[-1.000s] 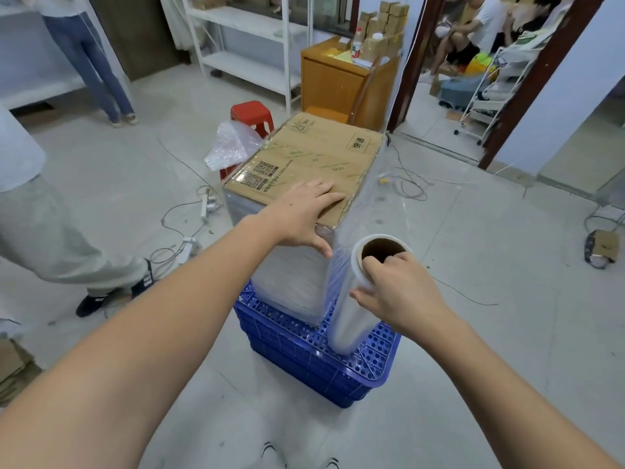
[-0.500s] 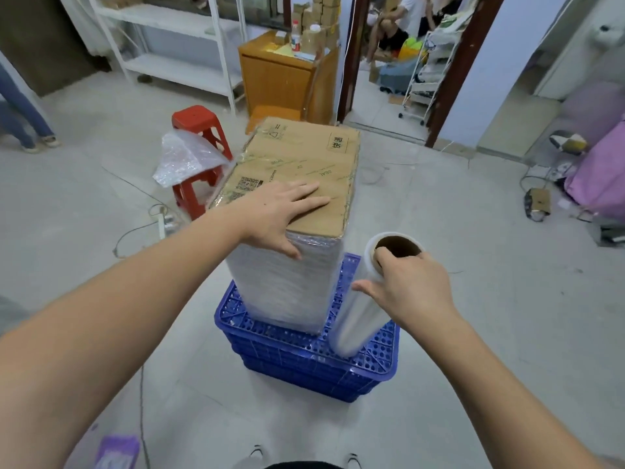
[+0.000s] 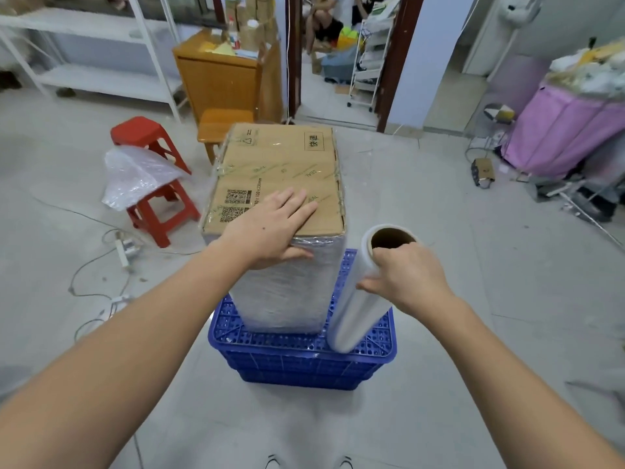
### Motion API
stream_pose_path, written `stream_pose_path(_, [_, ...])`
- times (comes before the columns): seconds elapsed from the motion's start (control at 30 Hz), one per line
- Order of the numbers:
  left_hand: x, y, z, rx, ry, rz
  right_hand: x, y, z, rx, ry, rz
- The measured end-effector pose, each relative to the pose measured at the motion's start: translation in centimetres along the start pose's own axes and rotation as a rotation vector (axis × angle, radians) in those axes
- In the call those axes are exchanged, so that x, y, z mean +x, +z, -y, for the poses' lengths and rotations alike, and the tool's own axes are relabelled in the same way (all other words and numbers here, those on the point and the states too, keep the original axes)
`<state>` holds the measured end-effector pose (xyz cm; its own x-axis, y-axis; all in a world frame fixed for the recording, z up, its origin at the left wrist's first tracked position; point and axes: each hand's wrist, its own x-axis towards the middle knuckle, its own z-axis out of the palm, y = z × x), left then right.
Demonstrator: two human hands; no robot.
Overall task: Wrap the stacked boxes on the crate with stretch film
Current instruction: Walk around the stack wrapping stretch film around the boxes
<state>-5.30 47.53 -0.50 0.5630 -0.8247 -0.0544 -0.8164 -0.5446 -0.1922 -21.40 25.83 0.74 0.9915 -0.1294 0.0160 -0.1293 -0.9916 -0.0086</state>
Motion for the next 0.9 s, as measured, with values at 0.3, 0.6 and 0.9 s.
stream_pose_path(0.3, [2.4, -2.3, -2.5, -0.094, -0.103, 0.004, -3.2, -0.1, -0.3, -0.026, -0.429, -0.187])
stream_pose_path(0.6, [2.7, -1.0, -5.6, -0.047, -0.166, -0.010, -4.9, 1.3, -0.7, 0.009, -0.612, -0.143])
stream_pose_path(0.9, [2.4, -1.9, -5.5, -0.168, -0.173, -0.043, -7.4, 1.0, 1.3, 0.040, -0.367, -0.132])
